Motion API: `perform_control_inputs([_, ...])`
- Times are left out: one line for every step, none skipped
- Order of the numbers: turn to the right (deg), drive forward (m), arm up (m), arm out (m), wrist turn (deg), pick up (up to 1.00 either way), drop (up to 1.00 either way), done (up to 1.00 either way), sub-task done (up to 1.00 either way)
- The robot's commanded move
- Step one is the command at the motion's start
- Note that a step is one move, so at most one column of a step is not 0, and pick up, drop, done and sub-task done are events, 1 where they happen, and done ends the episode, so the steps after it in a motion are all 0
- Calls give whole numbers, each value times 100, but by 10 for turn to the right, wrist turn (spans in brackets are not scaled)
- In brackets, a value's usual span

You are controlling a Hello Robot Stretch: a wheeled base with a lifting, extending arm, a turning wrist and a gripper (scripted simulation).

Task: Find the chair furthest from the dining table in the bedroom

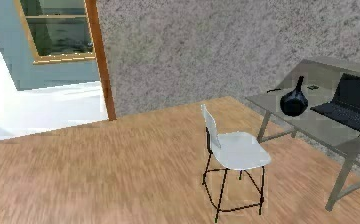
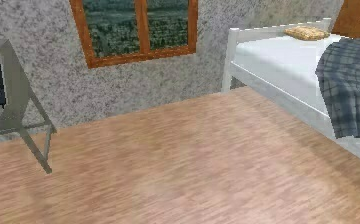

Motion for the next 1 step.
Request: perform_control_inputs([180, 0, 0, 0, 0, 0, 0, 0, 0])
